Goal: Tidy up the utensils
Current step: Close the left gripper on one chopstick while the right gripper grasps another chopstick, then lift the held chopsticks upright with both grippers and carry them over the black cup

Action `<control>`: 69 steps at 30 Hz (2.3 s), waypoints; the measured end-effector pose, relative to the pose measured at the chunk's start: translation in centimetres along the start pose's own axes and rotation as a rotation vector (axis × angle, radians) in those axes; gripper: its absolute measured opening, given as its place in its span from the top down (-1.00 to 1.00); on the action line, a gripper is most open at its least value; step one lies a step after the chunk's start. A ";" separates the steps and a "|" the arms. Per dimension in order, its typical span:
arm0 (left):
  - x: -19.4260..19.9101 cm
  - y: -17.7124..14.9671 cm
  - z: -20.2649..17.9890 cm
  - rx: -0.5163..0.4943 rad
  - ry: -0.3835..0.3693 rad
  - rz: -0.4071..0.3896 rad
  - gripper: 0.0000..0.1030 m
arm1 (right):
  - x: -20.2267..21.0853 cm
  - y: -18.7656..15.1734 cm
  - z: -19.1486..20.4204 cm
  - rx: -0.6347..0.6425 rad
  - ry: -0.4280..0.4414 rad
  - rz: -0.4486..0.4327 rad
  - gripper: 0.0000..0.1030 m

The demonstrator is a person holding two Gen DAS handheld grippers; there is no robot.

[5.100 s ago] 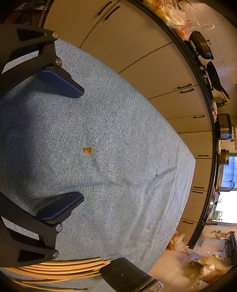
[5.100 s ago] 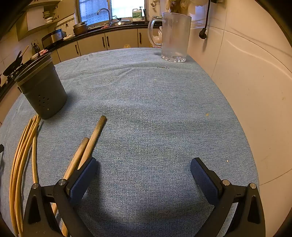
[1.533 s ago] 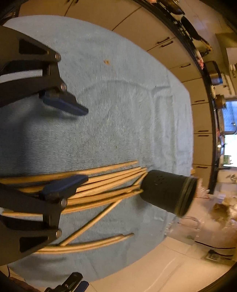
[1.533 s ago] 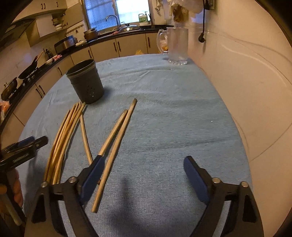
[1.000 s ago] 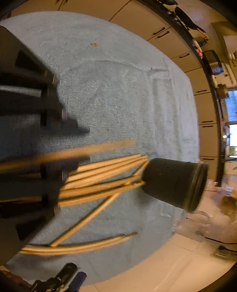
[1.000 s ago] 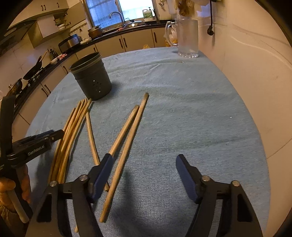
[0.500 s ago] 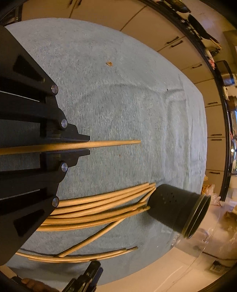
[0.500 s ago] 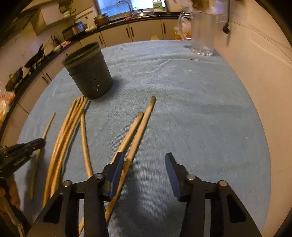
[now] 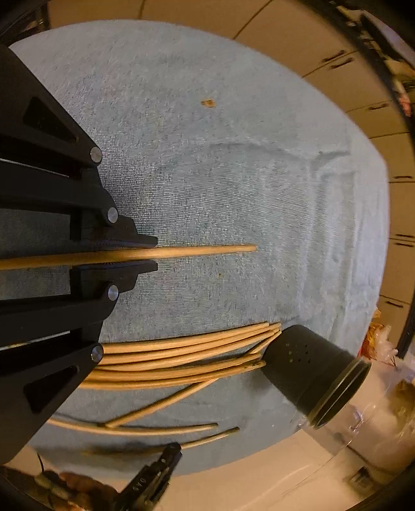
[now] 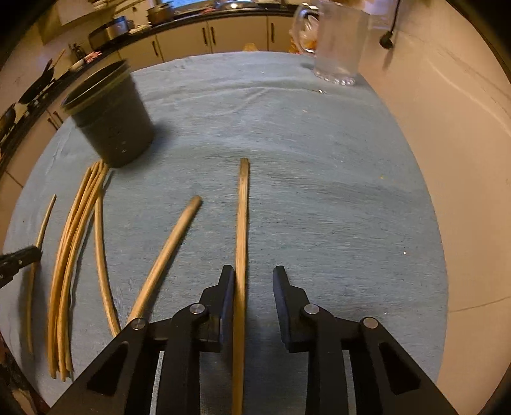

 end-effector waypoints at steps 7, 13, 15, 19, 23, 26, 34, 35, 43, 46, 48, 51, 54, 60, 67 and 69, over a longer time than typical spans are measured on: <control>-1.0 1.8 -0.8 -0.029 0.031 0.044 0.86 | -1.2 2.2 -0.5 -0.001 0.010 0.056 0.18; -1.4 3.4 -1.6 -0.069 0.062 0.037 0.82 | -2.9 5.1 -0.6 0.031 -0.016 0.125 0.18; -1.5 3.7 -1.7 -0.074 0.052 0.043 0.73 | -3.5 6.1 -0.6 0.036 -0.013 0.158 0.18; -1.8 4.0 -2.3 -0.080 0.022 0.051 0.43 | -4.4 7.7 -0.8 0.026 0.007 0.209 0.24; -1.9 3.6 -2.9 -0.133 0.059 0.000 0.89 | -4.4 8.5 -0.9 0.034 0.007 0.177 0.84; -1.0 3.3 -2.8 -0.096 0.016 -0.021 0.89 | -3.6 8.3 -1.3 0.009 0.017 0.124 0.85; 5.0 2.6 -4.7 -0.093 -0.048 -0.188 0.89 | 5.1 8.5 -1.7 -0.036 0.073 -0.124 0.85; 5.9 2.3 -4.6 -0.096 -0.054 -0.206 0.89 | 6.6 8.3 -1.7 -0.039 0.084 -0.160 0.85; 14.3 -1.9 -4.9 -0.123 -0.086 -0.397 0.89 | 14.1 6.4 -0.7 -0.011 0.081 -0.337 0.85; 16.8 -3.4 -5.1 -0.138 -0.078 -0.474 0.89 | 16.0 4.9 -0.2 0.001 0.080 -0.382 0.85; 18.3 -4.5 -5.1 -0.154 -0.078 -0.509 0.89 | 17.0 4.0 0.0 0.010 0.087 -0.403 0.85; 20.2 -6.2 -5.3 -0.178 -0.075 -0.551 0.88 | 18.5 2.7 0.6 0.025 0.089 -0.430 0.85; 21.7 -7.4 -5.7 -0.197 -0.082 -0.582 0.88 | 20.0 1.6 1.3 0.032 0.094 -0.462 0.85; 24.2 -8.4 -6.6 -0.225 -0.112 -0.640 0.89 | 22.5 0.8 2.2 0.036 0.120 -0.519 0.85; 26.4 -6.2 -8.0 -0.232 -0.161 -0.667 0.89 | 24.8 2.3 2.7 0.041 0.134 -0.582 0.85; 26.6 -4.9 -8.5 -0.229 -0.171 -0.655 0.89 | 25.2 3.5 2.9 0.038 0.142 -0.597 0.85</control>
Point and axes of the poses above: each gripper's, at about its wrist camera, not at the fingertips, and x roughly against the way its jaws point, z to its left, y to its top, the point moved 8 cm from there along -x, roughly the way its jaws point, and after that the axes turned 8 degrees about x, right-handed, at the moved point
